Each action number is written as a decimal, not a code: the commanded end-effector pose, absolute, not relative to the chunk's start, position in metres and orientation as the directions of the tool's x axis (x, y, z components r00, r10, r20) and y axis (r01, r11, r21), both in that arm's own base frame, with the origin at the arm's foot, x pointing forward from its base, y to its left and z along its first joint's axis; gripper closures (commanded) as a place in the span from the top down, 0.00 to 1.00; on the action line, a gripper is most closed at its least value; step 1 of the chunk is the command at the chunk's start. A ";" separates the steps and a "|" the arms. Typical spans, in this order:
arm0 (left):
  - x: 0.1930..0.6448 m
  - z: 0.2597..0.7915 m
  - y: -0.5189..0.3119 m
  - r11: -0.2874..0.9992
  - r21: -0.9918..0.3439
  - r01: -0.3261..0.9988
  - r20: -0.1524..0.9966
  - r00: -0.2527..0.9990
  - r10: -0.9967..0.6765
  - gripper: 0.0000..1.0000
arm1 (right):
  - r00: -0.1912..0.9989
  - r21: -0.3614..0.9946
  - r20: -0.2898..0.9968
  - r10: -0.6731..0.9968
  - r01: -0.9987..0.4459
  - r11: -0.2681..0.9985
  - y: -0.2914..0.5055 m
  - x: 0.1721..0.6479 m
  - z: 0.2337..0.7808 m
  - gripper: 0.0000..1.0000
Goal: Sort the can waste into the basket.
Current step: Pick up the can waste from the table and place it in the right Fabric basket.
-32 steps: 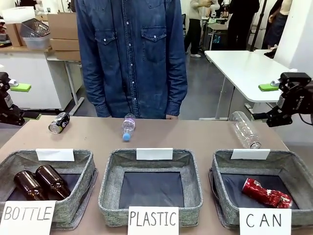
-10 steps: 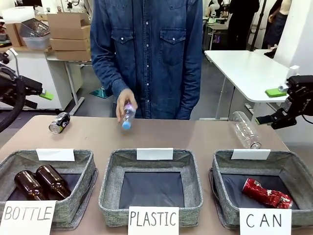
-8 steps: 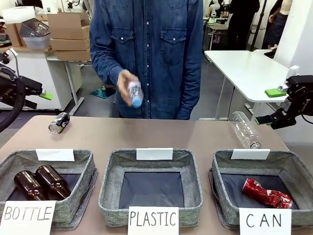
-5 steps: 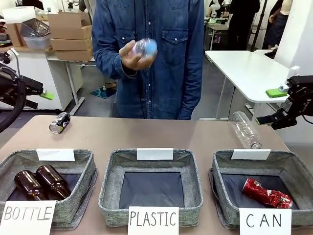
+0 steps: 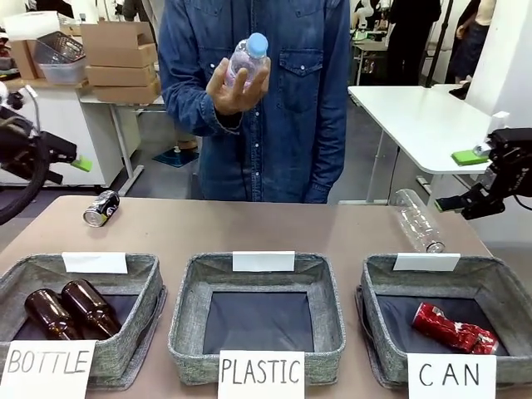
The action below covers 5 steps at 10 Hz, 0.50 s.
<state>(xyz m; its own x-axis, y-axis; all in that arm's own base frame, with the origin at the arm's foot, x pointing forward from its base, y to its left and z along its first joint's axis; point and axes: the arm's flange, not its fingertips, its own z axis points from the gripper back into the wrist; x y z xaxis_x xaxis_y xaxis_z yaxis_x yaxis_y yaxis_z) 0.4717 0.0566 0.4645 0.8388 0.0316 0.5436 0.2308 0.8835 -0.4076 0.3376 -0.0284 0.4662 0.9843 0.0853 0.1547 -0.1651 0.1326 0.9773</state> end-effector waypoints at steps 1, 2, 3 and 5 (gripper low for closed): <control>0.521 0.450 0.051 0.932 -0.305 0.199 0.522 0.853 -0.011 1.00 | 0.981 0.975 0.167 0.098 -0.179 0.131 -0.031 0.338 0.468 1.00; 0.541 0.440 0.045 0.951 -0.267 0.156 0.509 0.861 0.001 1.00 | 0.981 0.975 0.167 0.098 -0.179 0.131 -0.031 0.338 0.468 1.00; 0.561 0.428 0.041 0.974 -0.200 0.110 0.537 0.843 0.015 1.00 | 0.981 0.975 0.167 0.098 -0.179 0.131 -0.031 0.338 0.468 1.00; 0.597 0.401 0.037 0.983 -0.155 0.095 0.441 0.897 -0.018 1.00 | 0.981 0.975 0.167 0.098 -0.179 0.131 -0.031 0.338 0.468 1.00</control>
